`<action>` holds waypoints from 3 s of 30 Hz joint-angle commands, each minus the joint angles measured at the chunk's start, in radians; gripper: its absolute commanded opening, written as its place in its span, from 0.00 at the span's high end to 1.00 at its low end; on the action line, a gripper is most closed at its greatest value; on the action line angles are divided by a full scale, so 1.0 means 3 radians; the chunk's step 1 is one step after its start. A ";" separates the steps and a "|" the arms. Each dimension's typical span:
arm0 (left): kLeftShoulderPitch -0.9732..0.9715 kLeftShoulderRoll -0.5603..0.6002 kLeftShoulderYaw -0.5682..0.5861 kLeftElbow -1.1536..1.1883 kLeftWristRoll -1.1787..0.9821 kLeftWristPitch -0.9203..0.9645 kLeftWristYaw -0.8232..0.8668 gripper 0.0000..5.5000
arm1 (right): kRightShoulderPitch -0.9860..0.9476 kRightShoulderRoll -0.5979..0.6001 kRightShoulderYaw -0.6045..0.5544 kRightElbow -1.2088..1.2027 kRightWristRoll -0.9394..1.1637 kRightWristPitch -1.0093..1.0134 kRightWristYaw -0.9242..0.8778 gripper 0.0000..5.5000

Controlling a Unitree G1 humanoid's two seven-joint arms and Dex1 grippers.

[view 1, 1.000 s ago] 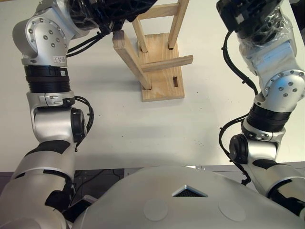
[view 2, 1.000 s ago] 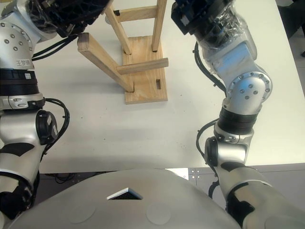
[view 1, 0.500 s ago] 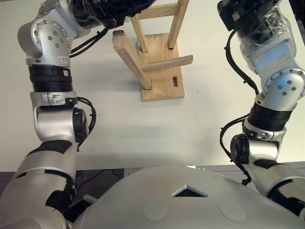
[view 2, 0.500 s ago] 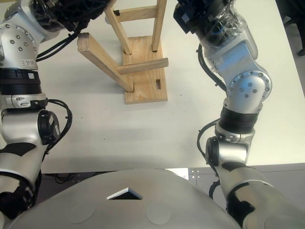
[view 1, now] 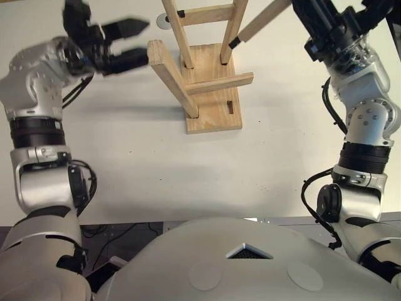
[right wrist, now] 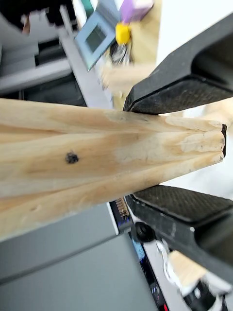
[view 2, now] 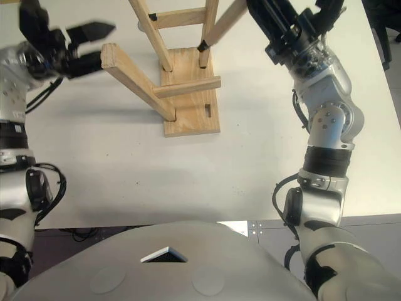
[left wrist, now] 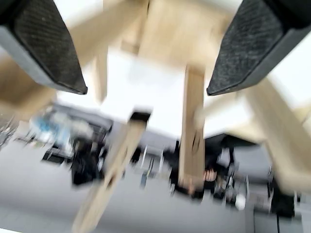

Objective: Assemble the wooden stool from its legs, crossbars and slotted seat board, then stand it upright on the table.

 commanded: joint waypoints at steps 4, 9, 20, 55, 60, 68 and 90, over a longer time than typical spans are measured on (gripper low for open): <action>0.0425 -0.0111 -0.0256 -0.0322 0.0160 -0.0324 -0.0143 0.18 | 0.0214 -0.0117 0.0171 0.0267 -0.0382 -0.0114 0.0429 0.63; 0.0484 -0.0226 -0.0296 -0.0650 0.0093 -0.0222 -0.0048 0.18 | 0.0337 -0.0118 0.0233 0.0182 -0.0460 -0.0017 0.0594 0.63; 0.0460 -0.0431 -0.0296 -0.0776 0.0039 -0.0253 0.0158 0.33 | 0.0446 -0.0130 0.0301 0.0140 -0.0646 -0.0038 0.0712 0.63; 0.0325 -0.0217 -0.0581 -0.0696 0.0010 -0.0267 -0.0563 0.55 | -0.0037 -0.1343 0.1512 0.0507 -0.1824 -0.1028 0.2212 0.63; 0.0299 -0.0251 -0.0621 -0.0763 0.0005 -0.0253 -0.0554 0.55 | -0.0192 -0.1202 0.1596 0.0517 -0.1814 -0.1025 0.2153 0.63; 0.0290 -0.0255 -0.0668 -0.0801 -0.0015 -0.0242 -0.0570 0.55 | -0.0284 -0.1077 0.1635 0.0485 -0.1820 -0.0984 0.2071 0.63; 0.0302 0.0003 -0.1307 -0.1207 0.0709 0.0002 -0.0240 0.56 | -0.0566 -0.1162 0.2722 0.0763 -0.3443 -0.1656 0.1786 0.63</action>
